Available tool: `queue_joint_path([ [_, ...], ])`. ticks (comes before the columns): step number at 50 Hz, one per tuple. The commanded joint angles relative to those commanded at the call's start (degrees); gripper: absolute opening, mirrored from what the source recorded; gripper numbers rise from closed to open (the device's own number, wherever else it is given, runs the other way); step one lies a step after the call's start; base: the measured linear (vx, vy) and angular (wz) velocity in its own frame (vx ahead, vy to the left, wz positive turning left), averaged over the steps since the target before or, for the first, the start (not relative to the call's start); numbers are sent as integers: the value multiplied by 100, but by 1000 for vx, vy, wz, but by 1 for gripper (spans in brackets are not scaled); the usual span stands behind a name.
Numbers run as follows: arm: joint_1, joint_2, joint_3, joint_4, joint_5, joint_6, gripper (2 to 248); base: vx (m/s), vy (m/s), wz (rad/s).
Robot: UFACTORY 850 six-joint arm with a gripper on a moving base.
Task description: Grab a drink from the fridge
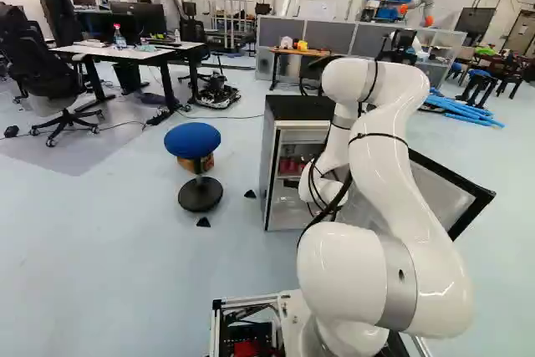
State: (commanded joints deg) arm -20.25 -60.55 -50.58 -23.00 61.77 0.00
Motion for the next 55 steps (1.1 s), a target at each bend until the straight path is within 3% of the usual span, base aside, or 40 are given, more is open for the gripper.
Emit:
queue_joint_path([
  [39,-152,-205,-439,-996,341,0,247,0,0,0],
  [55,-234,-480,-737,-1217,481,0,247,0,0,0],
])
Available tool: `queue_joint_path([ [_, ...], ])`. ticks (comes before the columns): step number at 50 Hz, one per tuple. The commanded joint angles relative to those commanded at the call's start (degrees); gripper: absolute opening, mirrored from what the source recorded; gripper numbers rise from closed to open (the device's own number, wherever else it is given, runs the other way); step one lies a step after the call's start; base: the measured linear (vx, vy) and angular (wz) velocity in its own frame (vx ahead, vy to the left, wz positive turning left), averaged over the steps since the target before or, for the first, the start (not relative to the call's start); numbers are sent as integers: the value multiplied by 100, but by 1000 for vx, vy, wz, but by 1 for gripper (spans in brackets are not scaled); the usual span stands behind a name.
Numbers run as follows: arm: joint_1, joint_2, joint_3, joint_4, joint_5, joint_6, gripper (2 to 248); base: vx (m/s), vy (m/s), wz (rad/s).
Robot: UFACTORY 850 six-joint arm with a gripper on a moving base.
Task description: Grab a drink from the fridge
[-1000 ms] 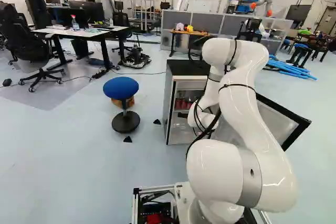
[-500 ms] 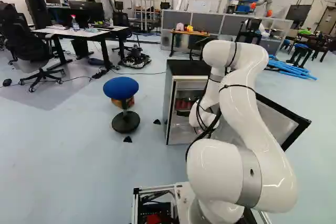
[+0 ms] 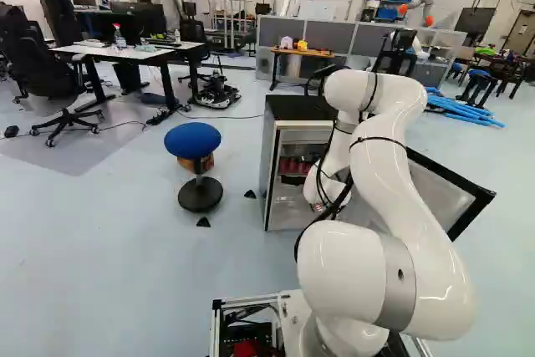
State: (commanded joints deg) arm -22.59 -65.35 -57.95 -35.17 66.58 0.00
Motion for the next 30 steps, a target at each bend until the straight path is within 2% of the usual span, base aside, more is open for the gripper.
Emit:
queue_joint_path([
  [17,-42,-427,-447,-80,259,0,247,0,0,0],
  [30,-33,-454,-505,-132,433,0,247,0,0,0],
])
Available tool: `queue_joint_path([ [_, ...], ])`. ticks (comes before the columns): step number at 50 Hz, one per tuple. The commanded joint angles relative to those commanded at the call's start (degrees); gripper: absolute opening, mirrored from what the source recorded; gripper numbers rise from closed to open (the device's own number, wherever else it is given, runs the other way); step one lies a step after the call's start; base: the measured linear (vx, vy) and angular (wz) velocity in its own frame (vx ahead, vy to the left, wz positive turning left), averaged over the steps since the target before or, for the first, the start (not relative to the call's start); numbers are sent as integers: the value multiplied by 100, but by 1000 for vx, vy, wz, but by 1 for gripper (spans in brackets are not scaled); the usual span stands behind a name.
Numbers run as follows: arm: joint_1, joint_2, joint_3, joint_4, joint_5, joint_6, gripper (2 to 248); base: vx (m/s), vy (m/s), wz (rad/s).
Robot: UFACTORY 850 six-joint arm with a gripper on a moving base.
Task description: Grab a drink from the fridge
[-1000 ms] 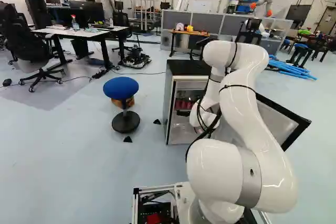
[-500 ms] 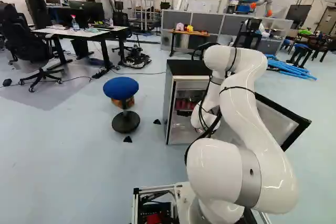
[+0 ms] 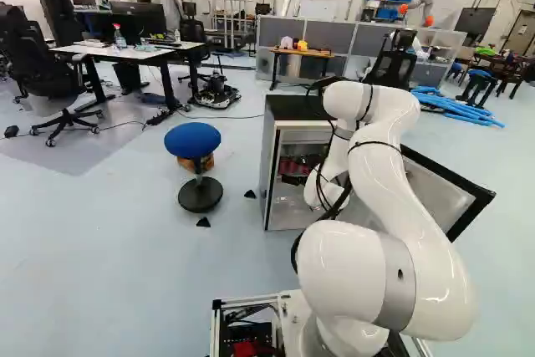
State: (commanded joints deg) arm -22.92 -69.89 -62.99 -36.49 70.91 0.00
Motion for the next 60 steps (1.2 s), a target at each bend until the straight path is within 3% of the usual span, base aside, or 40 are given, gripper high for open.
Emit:
queue_joint_path([
  [16,0,0,0,-3,3,0,242,0,0,0],
  [17,0,0,0,-3,3,0,229,0,0,0],
  [21,0,0,0,-3,3,0,229,0,0,0],
  [22,0,0,0,-3,3,0,216,0,0,0],
  [27,0,0,0,-3,3,0,216,0,0,0],
  [28,0,0,0,-3,3,0,207,0,0,0],
  [48,0,0,0,-3,3,0,206,0,0,0],
  [49,0,0,0,-3,3,0,192,0,0,0],
  [53,0,0,0,-3,3,0,192,0,0,0],
  [54,0,0,0,-3,3,0,179,0,0,0],
  [60,0,0,0,-3,3,0,176,0,0,0],
])
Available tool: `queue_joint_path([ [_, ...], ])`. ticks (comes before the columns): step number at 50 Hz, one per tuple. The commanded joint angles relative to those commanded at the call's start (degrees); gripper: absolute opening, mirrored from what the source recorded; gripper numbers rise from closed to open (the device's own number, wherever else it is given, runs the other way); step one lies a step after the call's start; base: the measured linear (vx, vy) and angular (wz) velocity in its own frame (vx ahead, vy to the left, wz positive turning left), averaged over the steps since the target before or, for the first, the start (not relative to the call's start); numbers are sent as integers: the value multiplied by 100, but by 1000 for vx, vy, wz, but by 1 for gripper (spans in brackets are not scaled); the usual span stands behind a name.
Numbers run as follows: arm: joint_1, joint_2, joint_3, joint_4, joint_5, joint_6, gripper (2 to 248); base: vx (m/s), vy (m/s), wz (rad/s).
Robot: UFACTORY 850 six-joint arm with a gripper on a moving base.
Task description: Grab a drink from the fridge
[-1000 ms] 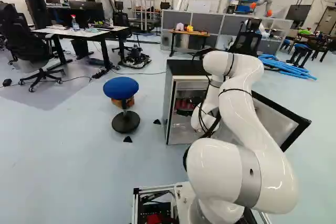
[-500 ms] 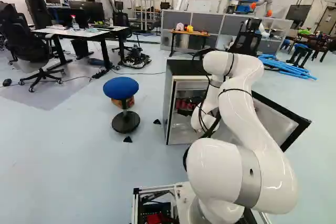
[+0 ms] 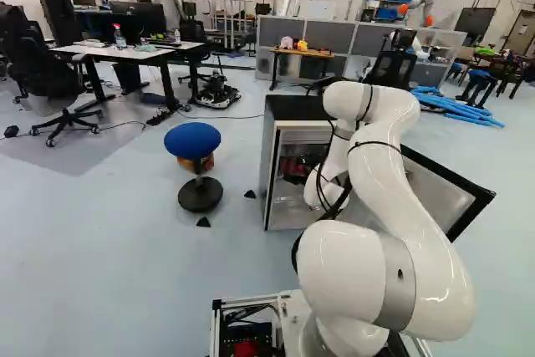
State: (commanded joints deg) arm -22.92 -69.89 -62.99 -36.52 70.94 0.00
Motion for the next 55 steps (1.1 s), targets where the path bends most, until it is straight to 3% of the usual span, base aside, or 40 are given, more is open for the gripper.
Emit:
queue_joint_path([
  [14,0,0,0,0,0,0,174,0,0,0],
  [15,0,0,0,0,0,0,161,0,0,0],
  [20,0,0,0,0,0,0,155,0,0,0],
  [55,3,-6,-14,-160,0,0,157,0,0,0],
])
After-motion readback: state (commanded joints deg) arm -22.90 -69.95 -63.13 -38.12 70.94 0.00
